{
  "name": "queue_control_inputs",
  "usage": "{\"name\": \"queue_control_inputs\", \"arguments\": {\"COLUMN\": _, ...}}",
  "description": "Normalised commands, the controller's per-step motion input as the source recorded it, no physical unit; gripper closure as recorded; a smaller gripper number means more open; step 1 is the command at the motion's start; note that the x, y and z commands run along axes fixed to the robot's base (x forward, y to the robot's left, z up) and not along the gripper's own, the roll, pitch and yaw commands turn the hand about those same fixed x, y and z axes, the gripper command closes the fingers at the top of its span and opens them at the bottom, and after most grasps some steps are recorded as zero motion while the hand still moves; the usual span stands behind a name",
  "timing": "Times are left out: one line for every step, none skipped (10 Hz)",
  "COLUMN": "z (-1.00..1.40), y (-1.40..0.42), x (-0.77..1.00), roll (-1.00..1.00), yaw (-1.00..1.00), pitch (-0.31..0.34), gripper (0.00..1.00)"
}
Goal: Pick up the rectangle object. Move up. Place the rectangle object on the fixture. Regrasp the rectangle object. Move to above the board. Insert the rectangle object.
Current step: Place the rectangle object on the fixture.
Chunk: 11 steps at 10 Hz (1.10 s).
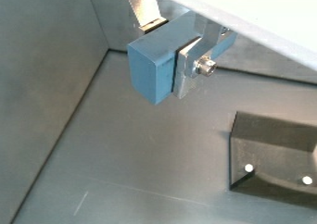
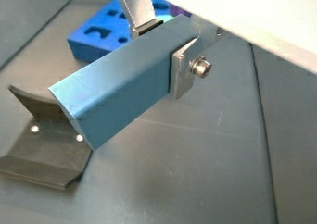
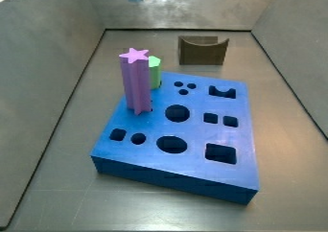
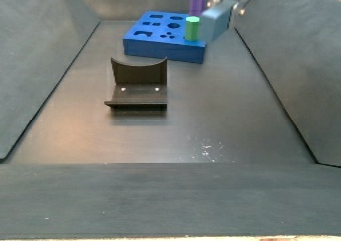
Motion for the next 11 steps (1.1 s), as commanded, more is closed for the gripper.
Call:
{"name": "queue_control_inputs", "arguments": {"z": 0.18, "y": 0.01, "x": 0.0, "roll": 0.12, "yaw": 0.01, "pitch": 0.132, "gripper": 1.0}}
{"name": "queue_control_inputs", "arguments": {"z": -0.13, "y": 0.24, "x": 1.0, "roll": 0.09, "yaw": 1.0, "pitch": -0.042, "gripper": 1.0}}
{"name": "queue_control_inputs", "arguments": {"z": -0.14, "y": 0.23, "x": 1.0, "roll": 0.09, "yaw": 1.0, "pitch": -0.04, "gripper": 1.0}}
{"name": "queue_control_inputs", "arguments": {"z": -0.13, "y": 0.21, "x": 1.0, "roll": 0.1, "yaw": 1.0, "pitch": -0.04, "gripper": 1.0}}
{"name": "queue_control_inputs", "arguments": {"z": -0.13, "y": 0.2, "x": 1.0, "roll": 0.11, "yaw": 1.0, "pitch": -0.036, "gripper": 1.0}}
{"name": "queue_control_inputs", "arguments": {"z": -0.12, "y": 0.18, "x": 1.0, "roll": 0.12, "yaw": 1.0, "pitch": -0.031, "gripper": 1.0}}
{"name": "queue_control_inputs", "arguments": {"z": -0.11, "y": 0.17, "x": 1.0, "roll": 0.14, "yaw": 1.0, "pitch": -0.033, "gripper": 1.0}}
{"name": "queue_control_inputs", "arguments": {"z": -0.11, "y": 0.16, "x": 1.0, "roll": 0.16, "yaw": 1.0, "pitch": -0.035, "gripper": 1.0}}
{"name": "queue_control_inputs", "arguments": {"z": -0.11, "y": 0.15, "x": 1.0, "roll": 0.16, "yaw": 0.57, "pitch": -0.028, "gripper": 1.0}}
{"name": "queue_control_inputs", "arguments": {"z": -0.1, "y": 0.14, "x": 1.0, "roll": 0.14, "yaw": 0.27, "pitch": -0.011, "gripper": 1.0}}
{"name": "queue_control_inputs", "arguments": {"z": -0.1, "y": 0.13, "x": 1.0, "roll": 0.12, "yaw": 0.14, "pitch": 0.004, "gripper": 1.0}}
